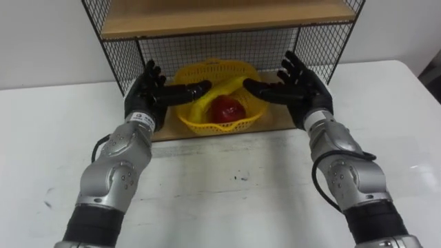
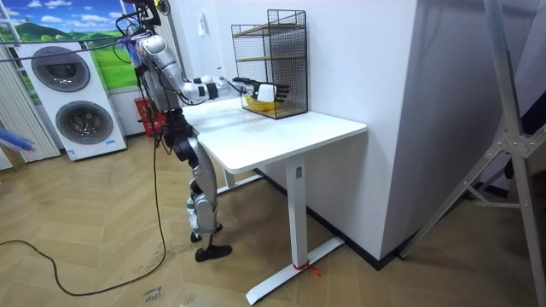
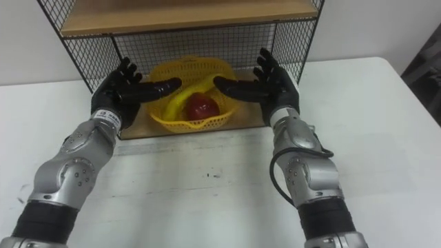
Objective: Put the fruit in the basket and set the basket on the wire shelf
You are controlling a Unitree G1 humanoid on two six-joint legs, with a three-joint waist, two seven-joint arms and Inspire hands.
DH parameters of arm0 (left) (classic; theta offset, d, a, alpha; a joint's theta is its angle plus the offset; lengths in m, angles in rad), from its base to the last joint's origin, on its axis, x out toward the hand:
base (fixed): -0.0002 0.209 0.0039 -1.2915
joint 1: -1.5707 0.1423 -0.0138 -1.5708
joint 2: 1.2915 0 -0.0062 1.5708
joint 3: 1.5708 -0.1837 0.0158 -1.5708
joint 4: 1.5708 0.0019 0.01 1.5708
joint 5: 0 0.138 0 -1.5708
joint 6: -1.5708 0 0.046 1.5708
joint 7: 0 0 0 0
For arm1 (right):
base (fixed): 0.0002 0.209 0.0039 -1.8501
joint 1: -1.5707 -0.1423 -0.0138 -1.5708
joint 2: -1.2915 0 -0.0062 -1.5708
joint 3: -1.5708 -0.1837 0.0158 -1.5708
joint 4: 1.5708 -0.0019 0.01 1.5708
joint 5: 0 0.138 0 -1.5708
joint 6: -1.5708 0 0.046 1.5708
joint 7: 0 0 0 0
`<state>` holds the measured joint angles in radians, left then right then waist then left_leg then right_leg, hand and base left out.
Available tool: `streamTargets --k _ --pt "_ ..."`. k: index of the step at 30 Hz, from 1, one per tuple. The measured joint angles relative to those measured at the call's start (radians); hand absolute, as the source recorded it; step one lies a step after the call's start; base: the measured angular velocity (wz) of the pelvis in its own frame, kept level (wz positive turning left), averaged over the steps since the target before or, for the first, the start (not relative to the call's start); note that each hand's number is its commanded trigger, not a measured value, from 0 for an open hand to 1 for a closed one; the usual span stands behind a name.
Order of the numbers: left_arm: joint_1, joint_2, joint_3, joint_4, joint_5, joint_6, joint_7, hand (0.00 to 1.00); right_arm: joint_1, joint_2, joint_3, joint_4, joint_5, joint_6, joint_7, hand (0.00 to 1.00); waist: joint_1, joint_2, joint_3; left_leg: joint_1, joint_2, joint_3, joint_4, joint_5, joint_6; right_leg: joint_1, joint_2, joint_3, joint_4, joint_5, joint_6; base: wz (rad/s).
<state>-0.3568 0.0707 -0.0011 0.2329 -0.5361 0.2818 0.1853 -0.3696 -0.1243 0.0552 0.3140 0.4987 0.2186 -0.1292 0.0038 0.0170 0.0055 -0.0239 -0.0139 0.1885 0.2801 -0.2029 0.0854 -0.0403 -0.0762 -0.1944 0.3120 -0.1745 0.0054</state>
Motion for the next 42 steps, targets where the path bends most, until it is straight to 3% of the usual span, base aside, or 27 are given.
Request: streamTargets --k 1,4,8,15,17,23,27,31,38,42 --pt "0.000 0.001 0.000 0.000 0.000 0.000 0.000 0.00 0.000 0.001 0.000 0.000 -0.001 0.000 -0.001 0.00 0.001 -0.002 -0.0059 0.006 0.000 0.000 -0.012 0.006 -0.001 0.003 0.001 -0.001 -0.005 0.003 -0.001 0.00" --pt "0.000 0.004 0.000 0.000 -0.004 0.000 -0.003 0.00 0.000 0.000 -0.001 -0.001 0.005 0.000 0.002 0.00 0.003 -0.009 -0.0125 0.020 0.000 -0.001 -0.028 0.012 -0.006 0.014 0.003 -0.001 -0.007 0.004 -0.002 0.00" --pt "0.000 0.023 0.000 0.000 -0.002 0.000 -0.023 0.00 0.000 -0.004 -0.001 -0.001 0.004 0.000 0.020 0.00 0.001 -0.009 -0.0134 0.025 0.003 -0.002 -0.028 0.014 -0.008 0.025 0.008 -0.001 -0.021 0.008 -0.008 0.01" --pt "0.001 0.031 0.008 -0.059 0.005 -0.002 -0.046 0.00 0.001 -0.005 -0.007 -0.021 -0.001 0.000 0.033 0.00 -0.001 -0.010 -0.0130 0.022 0.003 -0.002 -0.029 0.014 -0.008 0.021 0.008 -0.004 -0.024 0.008 -0.008 0.00" --pt "0.014 0.036 0.007 -0.074 -0.002 -0.021 -0.053 0.00 0.015 -0.005 -0.007 -0.039 0.004 0.000 0.033 0.00 -0.002 -0.010 -0.0126 0.025 0.002 -0.002 -0.033 0.017 -0.009 0.023 0.008 -0.001 -0.031 0.008 -0.008 0.00" --pt "0.084 0.032 -0.001 -0.097 0.000 -0.028 -0.075 0.00 0.094 -0.005 -0.005 -0.119 0.005 -0.003 0.035 0.00 -0.002 -0.014 -0.0111 0.031 0.002 -0.002 -0.045 0.021 -0.010 0.028 0.008 0.000 -0.036 0.007 -0.009 0.00" --pt "0.122 0.031 -0.001 -0.149 0.048 -0.029 -0.088 0.00 0.166 -0.008 -0.010 -0.191 0.002 -0.017 0.025 0.00 -0.001 -0.033 -0.0073 0.025 0.002 -0.002 -0.043 0.022 -0.011 0.022 0.009 -0.001 -0.039 0.006 -0.010 0.00" --pt "0.192 0.028 -0.003 -0.215 0.051 -0.049 -0.101 0.00 0.252 -0.016 -0.010 -0.245 -0.029 -0.040 0.034 0.00 -0.002 -0.035 -0.0064 0.026 0.003 0.000 -0.044 0.022 -0.011 0.022 0.010 0.001 -0.038 0.007 -0.011 -0.01" --pt "0.248 0.024 -0.004 -0.245 0.091 -0.068 -0.133 0.00 0.274 -0.016 -0.011 -0.254 -0.076 -0.047 0.051 0.00 -0.002 -0.034 -0.0067 0.026 0.003 0.000 -0.047 0.022 -0.011 0.022 0.010 0.002 -0.037 0.006 -0.011 0.00" --pt "0.323 0.022 -0.004 -0.266 0.116 -0.102 -0.169 0.00 0.343 -0.017 -0.014 -0.325 -0.070 -0.057 0.069 0.00 -0.001 -0.036 -0.0076 0.029 0.003 0.001 -0.048 0.023 -0.012 0.022 0.010 0.004 -0.035 0.006 -0.011 0.00"
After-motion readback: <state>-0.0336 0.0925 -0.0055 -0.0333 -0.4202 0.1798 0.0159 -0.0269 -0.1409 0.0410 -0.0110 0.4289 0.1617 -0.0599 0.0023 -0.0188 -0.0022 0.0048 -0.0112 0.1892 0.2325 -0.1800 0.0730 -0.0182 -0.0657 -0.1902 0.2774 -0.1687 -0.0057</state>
